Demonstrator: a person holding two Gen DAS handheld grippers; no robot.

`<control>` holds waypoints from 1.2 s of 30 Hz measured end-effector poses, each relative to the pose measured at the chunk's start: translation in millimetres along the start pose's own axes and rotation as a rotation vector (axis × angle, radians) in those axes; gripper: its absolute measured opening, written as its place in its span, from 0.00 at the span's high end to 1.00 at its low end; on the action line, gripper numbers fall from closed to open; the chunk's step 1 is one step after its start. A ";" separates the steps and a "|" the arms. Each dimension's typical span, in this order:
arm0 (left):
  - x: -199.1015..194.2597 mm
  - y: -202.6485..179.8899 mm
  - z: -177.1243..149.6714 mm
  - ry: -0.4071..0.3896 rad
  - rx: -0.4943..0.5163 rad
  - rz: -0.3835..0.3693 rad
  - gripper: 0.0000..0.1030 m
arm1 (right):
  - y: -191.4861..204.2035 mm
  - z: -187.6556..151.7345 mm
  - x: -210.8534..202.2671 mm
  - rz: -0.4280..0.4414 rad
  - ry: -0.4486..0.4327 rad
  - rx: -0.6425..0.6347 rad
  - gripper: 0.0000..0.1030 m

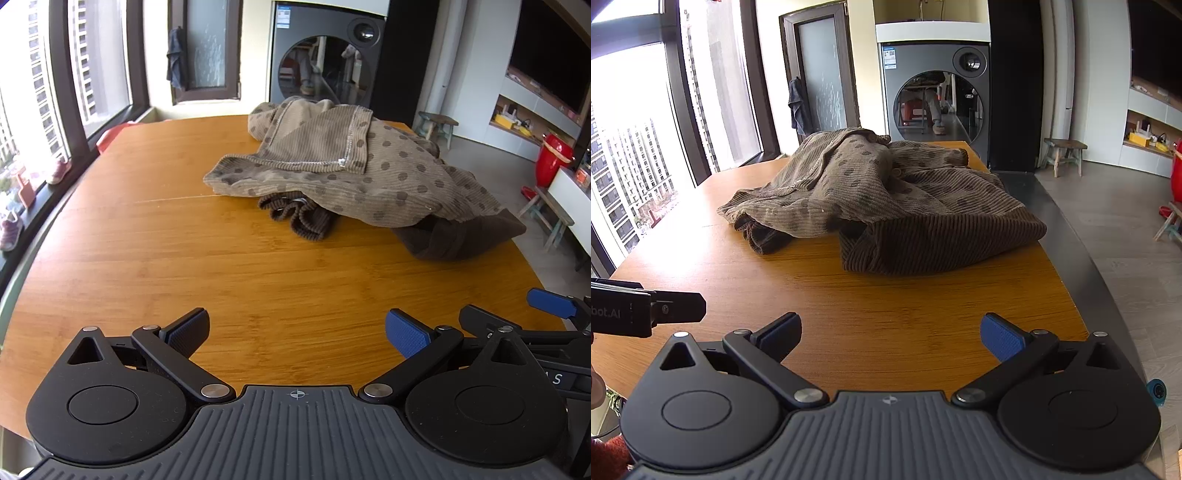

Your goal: Fold clothes

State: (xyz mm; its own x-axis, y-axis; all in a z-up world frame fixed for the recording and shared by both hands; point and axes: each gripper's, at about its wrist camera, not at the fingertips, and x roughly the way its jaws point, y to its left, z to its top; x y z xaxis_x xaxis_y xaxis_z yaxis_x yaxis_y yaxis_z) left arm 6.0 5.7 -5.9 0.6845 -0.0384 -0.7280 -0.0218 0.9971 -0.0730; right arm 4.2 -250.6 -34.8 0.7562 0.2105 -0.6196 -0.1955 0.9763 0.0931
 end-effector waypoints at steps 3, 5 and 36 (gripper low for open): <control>1.1 -0.1 -0.6 0.007 0.000 -0.002 0.00 | -0.9 -0.7 1.0 0.001 0.004 0.002 0.00; 1.6 -0.4 -1.4 0.012 0.000 -0.003 0.00 | -0.9 -1.3 0.7 0.001 0.007 0.004 0.00; 8.9 0.8 -3.9 0.054 -0.009 -0.012 0.00 | -4.6 -4.2 6.6 -0.003 0.041 0.017 0.00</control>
State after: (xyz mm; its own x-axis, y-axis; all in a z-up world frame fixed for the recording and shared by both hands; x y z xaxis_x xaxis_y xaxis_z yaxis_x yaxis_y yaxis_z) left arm 9.2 5.9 -15.1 0.6442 -0.0540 -0.7630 -0.0207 0.9959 -0.0879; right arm 7.5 -253.8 -42.5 0.7305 0.2053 -0.6513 -0.1822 0.9778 0.1039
